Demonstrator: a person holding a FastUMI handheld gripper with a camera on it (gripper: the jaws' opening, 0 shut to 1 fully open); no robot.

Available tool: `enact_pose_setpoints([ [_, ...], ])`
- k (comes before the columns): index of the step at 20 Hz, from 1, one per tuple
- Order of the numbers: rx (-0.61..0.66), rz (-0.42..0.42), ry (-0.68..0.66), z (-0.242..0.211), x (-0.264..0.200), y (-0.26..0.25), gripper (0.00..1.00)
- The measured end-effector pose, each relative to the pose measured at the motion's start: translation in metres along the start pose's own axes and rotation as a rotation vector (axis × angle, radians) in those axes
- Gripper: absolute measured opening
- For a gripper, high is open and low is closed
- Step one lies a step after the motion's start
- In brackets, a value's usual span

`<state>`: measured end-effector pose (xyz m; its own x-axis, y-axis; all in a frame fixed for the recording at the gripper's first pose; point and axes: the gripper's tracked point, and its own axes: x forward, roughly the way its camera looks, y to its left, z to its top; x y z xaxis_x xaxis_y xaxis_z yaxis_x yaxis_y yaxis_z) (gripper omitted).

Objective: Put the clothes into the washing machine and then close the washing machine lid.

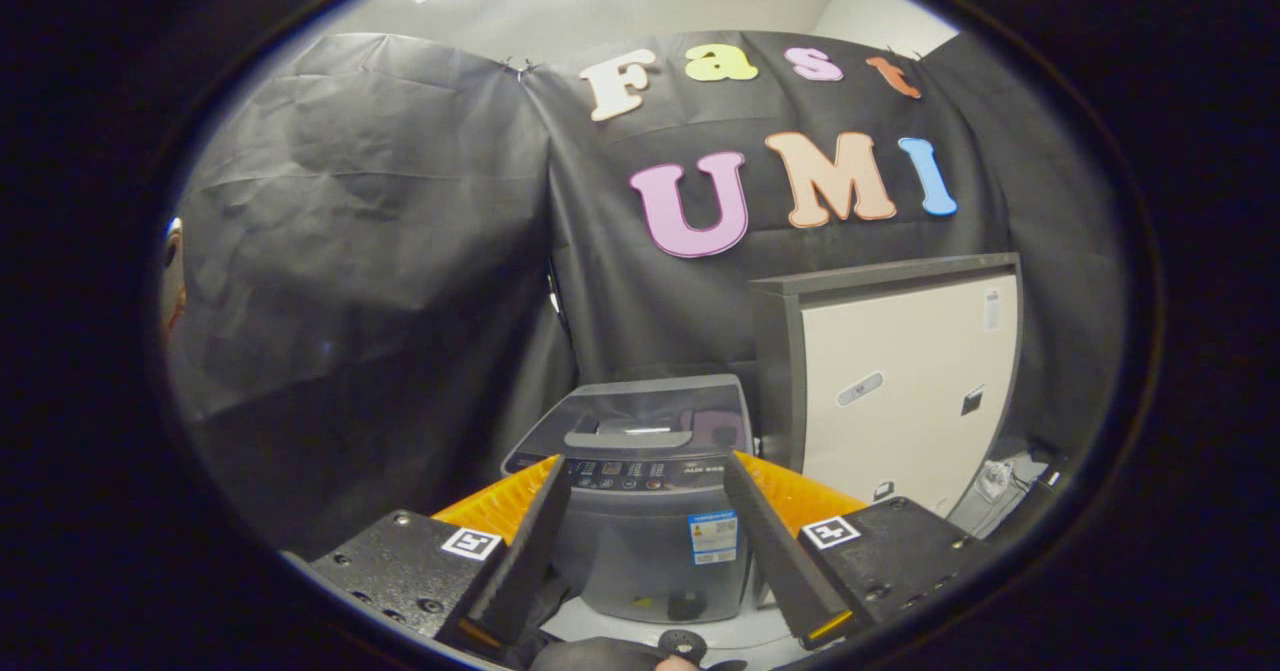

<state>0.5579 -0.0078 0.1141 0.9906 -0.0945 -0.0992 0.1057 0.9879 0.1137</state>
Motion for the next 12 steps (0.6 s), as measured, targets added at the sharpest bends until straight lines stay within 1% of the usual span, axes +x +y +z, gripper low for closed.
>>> enact_pose_setpoints([
  [12,-0.020,0.024,-0.019,-0.0005,0.0007,0.0012,0.94],
])
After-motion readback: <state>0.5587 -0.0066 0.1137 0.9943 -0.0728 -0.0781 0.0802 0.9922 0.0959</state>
